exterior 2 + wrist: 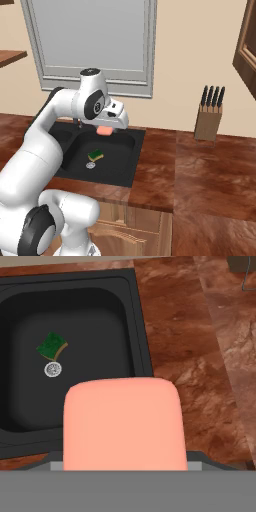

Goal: Pick up the bar soap and sponge from the sink, and place them back in the shelves.

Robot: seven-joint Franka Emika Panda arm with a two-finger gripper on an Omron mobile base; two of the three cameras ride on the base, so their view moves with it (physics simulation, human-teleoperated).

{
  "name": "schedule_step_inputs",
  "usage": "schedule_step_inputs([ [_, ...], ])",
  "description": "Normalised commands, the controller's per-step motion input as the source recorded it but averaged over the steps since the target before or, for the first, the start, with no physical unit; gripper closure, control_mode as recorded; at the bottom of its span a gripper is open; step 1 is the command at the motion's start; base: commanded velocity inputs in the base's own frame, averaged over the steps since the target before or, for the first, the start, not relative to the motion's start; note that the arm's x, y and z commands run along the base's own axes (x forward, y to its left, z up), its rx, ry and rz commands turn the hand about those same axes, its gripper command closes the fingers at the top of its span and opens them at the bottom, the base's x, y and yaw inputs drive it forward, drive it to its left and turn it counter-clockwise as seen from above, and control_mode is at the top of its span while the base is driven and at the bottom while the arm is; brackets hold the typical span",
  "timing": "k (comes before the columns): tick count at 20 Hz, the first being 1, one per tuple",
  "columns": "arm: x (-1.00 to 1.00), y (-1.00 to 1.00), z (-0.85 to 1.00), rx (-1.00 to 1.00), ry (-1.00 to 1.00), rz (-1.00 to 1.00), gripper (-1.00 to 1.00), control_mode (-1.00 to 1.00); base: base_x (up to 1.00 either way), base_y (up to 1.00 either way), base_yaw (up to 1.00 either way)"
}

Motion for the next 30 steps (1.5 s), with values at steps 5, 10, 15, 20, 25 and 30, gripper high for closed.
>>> schedule_step_inputs([
  [5, -0.26, 0.00, 0.58, 0.00, 0.00, -0.06, 1.00, -1.00, 0.00, 0.00, 0.00],
  [10, -0.20, 0.00, 0.43, 0.00, 0.00, -0.06, 1.00, -1.00, 0.00, 0.00, 0.00],
  [15, -0.31, 0.00, 0.46, 0.00, 0.00, -0.05, 1.00, -1.00, 0.00, 0.00, 0.00],
  [20, -0.42, 0.00, 0.41, 0.00, -0.02, 0.00, 1.00, -1.00, 0.00, 0.00, 0.00],
  [25, -0.39, 0.00, 0.43, 0.00, 0.00, 0.00, 1.00, -1.00, 0.00, 0.00, 0.00],
  [30, -0.36, 0.00, 0.27, 0.00, 0.00, 0.05, 1.00, -1.00, 0.00, 0.00, 0.00],
])
